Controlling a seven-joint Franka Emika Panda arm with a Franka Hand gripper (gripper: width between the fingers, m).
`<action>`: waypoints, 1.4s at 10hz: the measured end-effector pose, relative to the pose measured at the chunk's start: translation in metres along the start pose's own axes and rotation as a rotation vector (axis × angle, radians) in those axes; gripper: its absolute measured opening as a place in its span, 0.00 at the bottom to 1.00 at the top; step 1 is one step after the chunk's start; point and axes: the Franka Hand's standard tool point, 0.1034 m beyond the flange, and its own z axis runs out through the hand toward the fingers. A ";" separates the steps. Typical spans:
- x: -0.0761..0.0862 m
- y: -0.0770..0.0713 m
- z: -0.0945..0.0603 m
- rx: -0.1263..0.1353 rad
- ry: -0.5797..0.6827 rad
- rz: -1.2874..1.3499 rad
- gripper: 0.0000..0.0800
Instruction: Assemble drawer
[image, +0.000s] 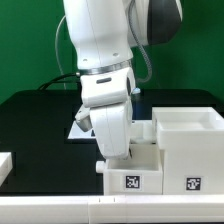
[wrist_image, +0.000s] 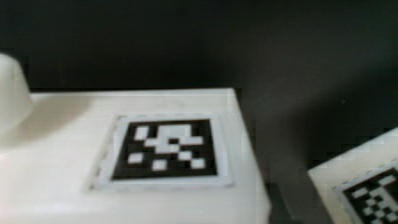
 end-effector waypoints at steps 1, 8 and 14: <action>0.001 0.001 0.000 -0.001 0.000 0.003 0.05; 0.003 -0.005 0.009 -0.040 -0.006 -0.005 0.05; -0.006 -0.005 0.010 -0.078 -0.015 -0.103 0.05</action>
Offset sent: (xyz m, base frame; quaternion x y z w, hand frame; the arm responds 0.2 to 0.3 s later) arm -0.0007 0.0094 -0.0006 -0.0051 0.0036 0.0034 1.0000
